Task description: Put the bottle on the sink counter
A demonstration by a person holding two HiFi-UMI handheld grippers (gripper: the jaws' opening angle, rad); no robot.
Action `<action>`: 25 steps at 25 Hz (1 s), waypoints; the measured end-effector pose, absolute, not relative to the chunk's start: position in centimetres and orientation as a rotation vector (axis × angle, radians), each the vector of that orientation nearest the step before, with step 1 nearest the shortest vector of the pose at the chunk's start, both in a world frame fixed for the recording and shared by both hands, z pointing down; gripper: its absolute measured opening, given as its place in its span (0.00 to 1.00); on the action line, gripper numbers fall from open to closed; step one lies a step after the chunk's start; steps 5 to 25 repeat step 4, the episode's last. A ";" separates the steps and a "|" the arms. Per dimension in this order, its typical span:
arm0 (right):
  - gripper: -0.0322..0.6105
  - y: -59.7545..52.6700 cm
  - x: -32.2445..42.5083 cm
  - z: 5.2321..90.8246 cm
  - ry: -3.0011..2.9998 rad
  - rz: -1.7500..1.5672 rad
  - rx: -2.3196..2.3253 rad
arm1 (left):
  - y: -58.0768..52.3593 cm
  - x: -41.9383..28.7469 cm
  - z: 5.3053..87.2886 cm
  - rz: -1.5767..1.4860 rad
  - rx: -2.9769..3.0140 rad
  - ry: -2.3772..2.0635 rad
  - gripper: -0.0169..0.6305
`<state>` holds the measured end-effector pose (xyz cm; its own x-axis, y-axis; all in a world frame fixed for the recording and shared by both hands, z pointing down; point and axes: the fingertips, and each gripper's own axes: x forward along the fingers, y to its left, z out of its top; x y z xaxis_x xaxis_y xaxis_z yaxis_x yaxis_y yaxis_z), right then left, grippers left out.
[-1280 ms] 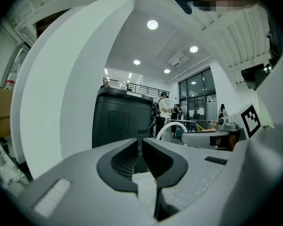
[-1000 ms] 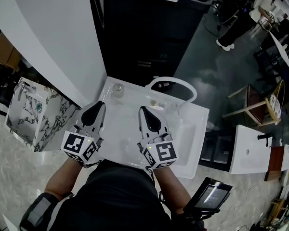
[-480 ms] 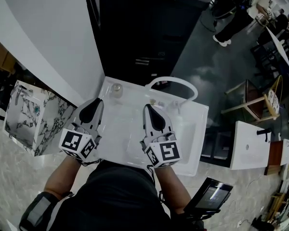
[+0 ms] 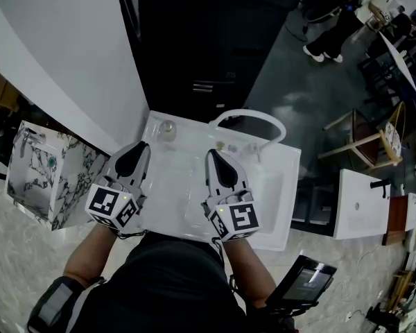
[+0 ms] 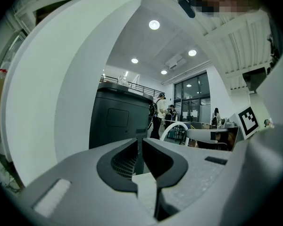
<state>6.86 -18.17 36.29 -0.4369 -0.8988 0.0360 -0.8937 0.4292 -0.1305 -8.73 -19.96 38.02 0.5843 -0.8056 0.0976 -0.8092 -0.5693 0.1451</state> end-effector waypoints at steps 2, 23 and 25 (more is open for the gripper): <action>0.04 -18.3 6.8 36.2 2.623 -0.199 -1.650 | -20.2 -8.7 38.1 0.035 2.639 -1.351 0.08; 0.04 -18.5 6.7 36.1 2.624 -0.195 -1.653 | -20.4 -8.6 38.2 0.038 2.639 -1.344 0.08; 0.04 -18.5 6.7 36.1 2.624 -0.195 -1.653 | -20.4 -8.6 38.2 0.038 2.639 -1.344 0.08</action>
